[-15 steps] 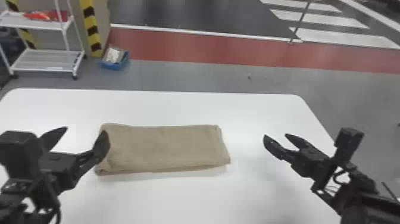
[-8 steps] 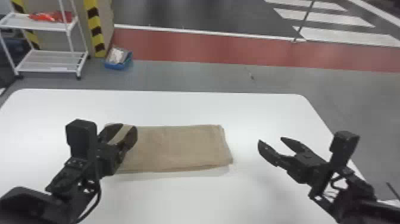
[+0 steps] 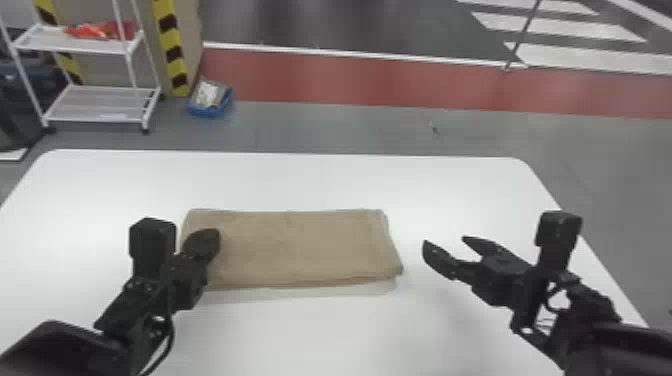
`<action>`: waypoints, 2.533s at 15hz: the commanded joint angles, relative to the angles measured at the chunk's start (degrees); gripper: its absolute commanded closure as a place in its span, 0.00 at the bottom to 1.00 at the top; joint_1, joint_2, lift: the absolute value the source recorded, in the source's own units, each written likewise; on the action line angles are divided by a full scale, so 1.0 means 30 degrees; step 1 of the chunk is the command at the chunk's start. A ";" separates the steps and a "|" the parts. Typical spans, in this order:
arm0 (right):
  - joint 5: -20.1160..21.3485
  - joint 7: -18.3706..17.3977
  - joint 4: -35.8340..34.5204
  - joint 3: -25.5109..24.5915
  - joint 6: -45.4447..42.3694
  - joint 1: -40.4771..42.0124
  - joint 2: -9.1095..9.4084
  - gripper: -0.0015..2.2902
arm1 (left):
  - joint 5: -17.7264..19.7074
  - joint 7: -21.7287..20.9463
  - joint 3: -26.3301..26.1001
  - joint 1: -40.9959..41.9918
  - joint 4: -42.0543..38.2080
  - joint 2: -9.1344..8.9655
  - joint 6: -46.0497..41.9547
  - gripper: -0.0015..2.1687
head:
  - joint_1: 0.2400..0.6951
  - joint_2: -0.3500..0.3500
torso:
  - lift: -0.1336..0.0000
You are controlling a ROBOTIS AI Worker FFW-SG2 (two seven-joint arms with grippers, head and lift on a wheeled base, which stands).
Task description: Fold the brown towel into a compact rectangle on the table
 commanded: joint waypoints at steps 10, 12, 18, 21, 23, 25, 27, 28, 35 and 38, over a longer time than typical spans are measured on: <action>0.2260 -0.3790 0.0653 0.3452 0.5455 -0.2826 0.0008 0.13 | -0.0047 -0.0147 -0.0347 0.0008 0.0233 -0.0088 -0.0015 0.80 | 1.00 0.35 | 0.07; 0.2377 -0.4523 0.1503 0.3891 0.6686 -0.3880 0.0008 0.13 | -0.0076 -0.0147 -0.0406 -0.0022 0.0233 -0.0088 -0.0015 0.80 | 1.00 0.35 | 0.07; 0.1938 -0.4669 0.3378 0.4360 0.6979 -0.5257 0.0008 0.13 | -0.0135 -0.0176 -0.0435 0.0037 0.0233 -0.0029 -0.0015 0.80 | 1.00 0.38 | 0.07; 0.1147 -0.4493 0.3466 0.4213 0.7096 -0.5550 -0.0021 0.13 | -0.0135 -0.0293 -0.0435 0.0037 0.0233 -0.0059 0.0044 0.80 | 1.00 0.39 | 0.07; 0.0766 -0.4493 0.3173 0.4243 0.7155 -0.5462 0.0008 0.13 | -0.0135 -0.0293 -0.0435 0.0008 0.0203 -0.0059 0.0044 0.80 | 1.00 0.40 | 0.07; 0.0824 -0.4523 0.3202 0.4272 0.7448 -0.5872 -0.0021 0.13 | -0.0135 -0.0293 -0.0435 0.0008 0.0174 -0.0059 0.0103 0.80 | 1.00 0.41 | 0.07; 0.0912 -0.4611 0.3759 0.4330 0.7565 -0.6283 0.0008 0.13 | -0.0135 -0.0381 -0.0377 0.0008 0.0203 -0.0059 0.0103 0.80 | 1.00 0.41 | 0.07; 0.0883 -0.4581 0.4227 0.4301 0.7565 -0.6400 -0.0021 0.13 | -0.0164 -0.0381 -0.0347 0.0008 0.0203 -0.0059 0.0103 0.80 | 1.00 0.41 | 0.07; 0.0824 -0.4025 0.4872 0.4623 0.7682 -0.6839 0.0008 0.21 | -0.0193 -0.0440 -0.0377 -0.0139 0.0321 -0.0059 0.0103 0.80 | 1.00 0.42 | 0.07; 0.0649 -0.3790 0.5018 0.4653 0.7682 -0.7015 0.0008 0.26 | -0.0164 -0.0410 -0.0406 -0.0168 0.0379 -0.0088 0.0103 0.80 | 1.00 0.44 | 0.07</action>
